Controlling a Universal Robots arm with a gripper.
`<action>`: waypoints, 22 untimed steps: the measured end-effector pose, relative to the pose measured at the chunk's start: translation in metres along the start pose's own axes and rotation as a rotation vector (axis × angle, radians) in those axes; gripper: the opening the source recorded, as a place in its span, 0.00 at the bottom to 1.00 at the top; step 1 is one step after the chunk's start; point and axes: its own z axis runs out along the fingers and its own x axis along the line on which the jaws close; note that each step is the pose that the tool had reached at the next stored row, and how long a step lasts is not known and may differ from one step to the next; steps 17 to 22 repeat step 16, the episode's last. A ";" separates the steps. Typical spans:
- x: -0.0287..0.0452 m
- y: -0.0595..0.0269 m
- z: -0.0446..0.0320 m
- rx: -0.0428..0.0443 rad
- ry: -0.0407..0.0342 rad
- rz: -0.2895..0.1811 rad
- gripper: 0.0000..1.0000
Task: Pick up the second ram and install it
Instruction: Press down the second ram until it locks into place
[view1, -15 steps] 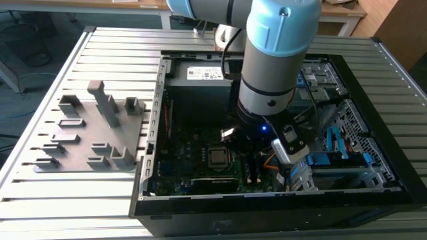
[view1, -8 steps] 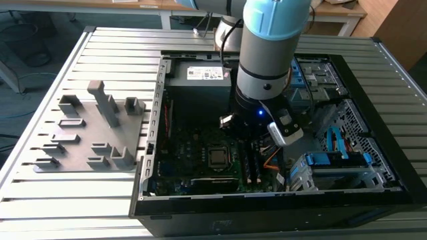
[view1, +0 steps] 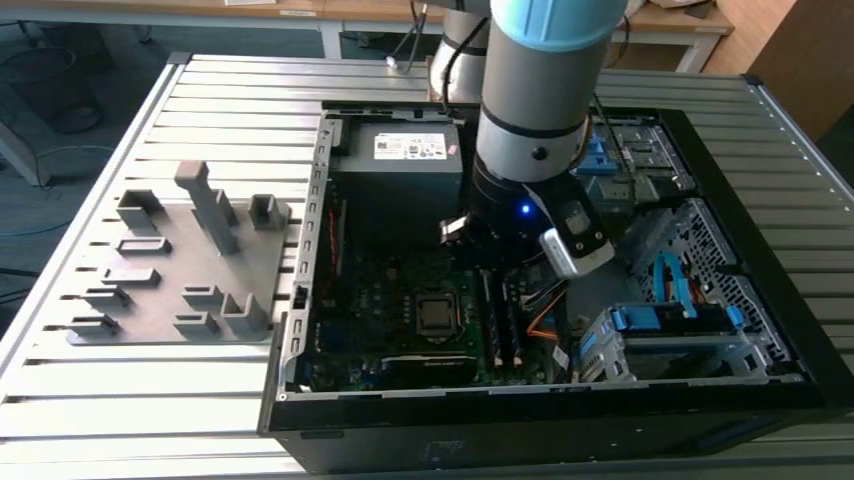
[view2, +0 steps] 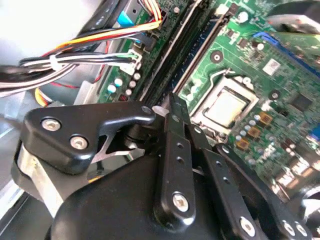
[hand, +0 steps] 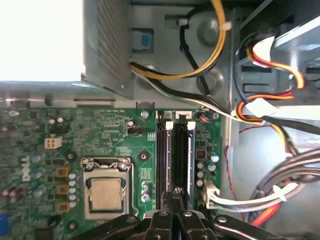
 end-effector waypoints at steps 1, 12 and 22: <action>-0.0002 -0.0002 -0.0045 0.0000 0.0000 0.000 0.10; -0.0008 -0.0012 -0.0215 0.0001 0.0000 0.000 0.10; -0.0008 -0.0012 -0.0215 0.0001 0.0000 0.000 0.10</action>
